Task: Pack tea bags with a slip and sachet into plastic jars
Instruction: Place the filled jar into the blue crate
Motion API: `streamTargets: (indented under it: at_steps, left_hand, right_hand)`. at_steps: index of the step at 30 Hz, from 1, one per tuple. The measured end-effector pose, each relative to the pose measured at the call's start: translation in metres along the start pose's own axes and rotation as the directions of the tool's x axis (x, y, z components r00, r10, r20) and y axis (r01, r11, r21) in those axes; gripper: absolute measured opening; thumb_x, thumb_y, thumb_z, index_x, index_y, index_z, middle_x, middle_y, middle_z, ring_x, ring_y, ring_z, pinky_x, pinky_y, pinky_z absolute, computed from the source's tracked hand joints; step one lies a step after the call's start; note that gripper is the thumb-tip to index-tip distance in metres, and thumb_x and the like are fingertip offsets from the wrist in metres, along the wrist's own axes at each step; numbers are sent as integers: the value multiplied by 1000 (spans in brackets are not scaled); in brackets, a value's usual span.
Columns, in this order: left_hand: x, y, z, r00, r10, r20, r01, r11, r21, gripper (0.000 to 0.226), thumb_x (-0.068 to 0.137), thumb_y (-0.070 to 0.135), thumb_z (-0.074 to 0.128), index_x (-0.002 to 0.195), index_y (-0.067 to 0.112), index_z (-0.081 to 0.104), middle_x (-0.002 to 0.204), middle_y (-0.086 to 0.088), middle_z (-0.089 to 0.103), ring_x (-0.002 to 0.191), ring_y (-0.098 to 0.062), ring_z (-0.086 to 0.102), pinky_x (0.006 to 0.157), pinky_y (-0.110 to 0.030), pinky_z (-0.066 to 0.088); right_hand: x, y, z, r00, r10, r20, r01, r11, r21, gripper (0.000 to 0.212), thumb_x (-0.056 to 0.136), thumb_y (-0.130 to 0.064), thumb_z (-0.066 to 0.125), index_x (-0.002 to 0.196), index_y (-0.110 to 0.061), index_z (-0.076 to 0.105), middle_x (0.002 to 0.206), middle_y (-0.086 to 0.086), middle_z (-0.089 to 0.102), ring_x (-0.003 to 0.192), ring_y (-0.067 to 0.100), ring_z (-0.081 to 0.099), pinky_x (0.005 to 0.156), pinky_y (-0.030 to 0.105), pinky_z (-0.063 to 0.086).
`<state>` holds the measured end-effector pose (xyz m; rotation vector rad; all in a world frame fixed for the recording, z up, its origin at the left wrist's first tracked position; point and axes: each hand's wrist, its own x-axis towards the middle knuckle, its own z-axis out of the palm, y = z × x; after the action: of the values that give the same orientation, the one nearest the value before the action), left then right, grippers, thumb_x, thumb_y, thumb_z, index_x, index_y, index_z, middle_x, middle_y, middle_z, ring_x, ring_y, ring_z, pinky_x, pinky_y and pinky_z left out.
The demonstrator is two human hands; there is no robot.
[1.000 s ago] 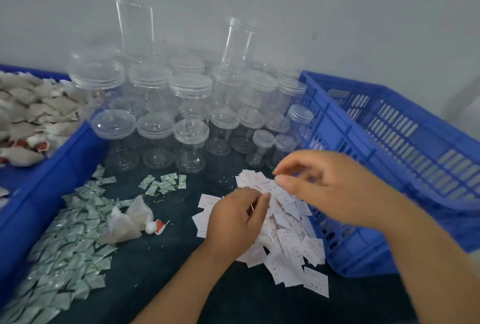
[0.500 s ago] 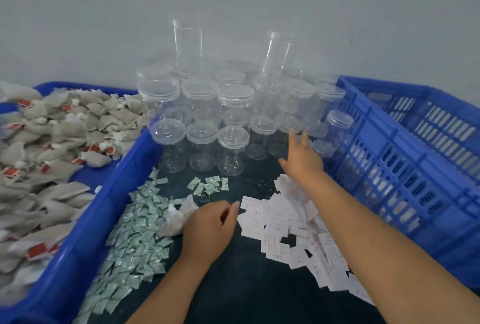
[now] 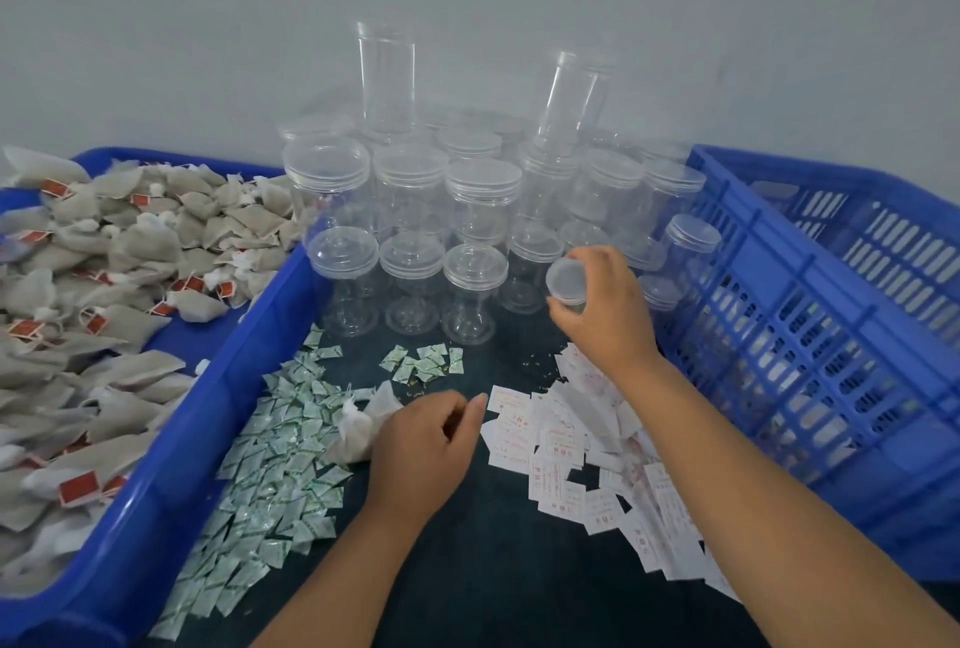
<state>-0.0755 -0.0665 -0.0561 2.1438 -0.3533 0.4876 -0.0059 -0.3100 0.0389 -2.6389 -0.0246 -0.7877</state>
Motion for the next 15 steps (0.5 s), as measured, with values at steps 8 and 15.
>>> streamTargets:
  at_steps: [8,15]
  left_hand:
    - [-7,4,-9,986,102,131,-42,916,-398,69,84,50,72,145,29,49,127,15,62,106,-16,67,78,-23,54]
    - [-8,14,-10,955,250,159,-164,893,-420,46,82,46,80,121,26,64,116,13,67,110,-17,67,91,-40,54]
  right_hand:
    - [-129,-69,-16,924,40,380,-271,768,580,108,69,-56,87,153,-67,20,129,-34,59,120,-6,62,88,11,52]
    - [-182,-62,20,938,89,335,-311,639,703,90,75,-35,91,148,-58,44,140,-17,66,130,11,66,104,43,59]
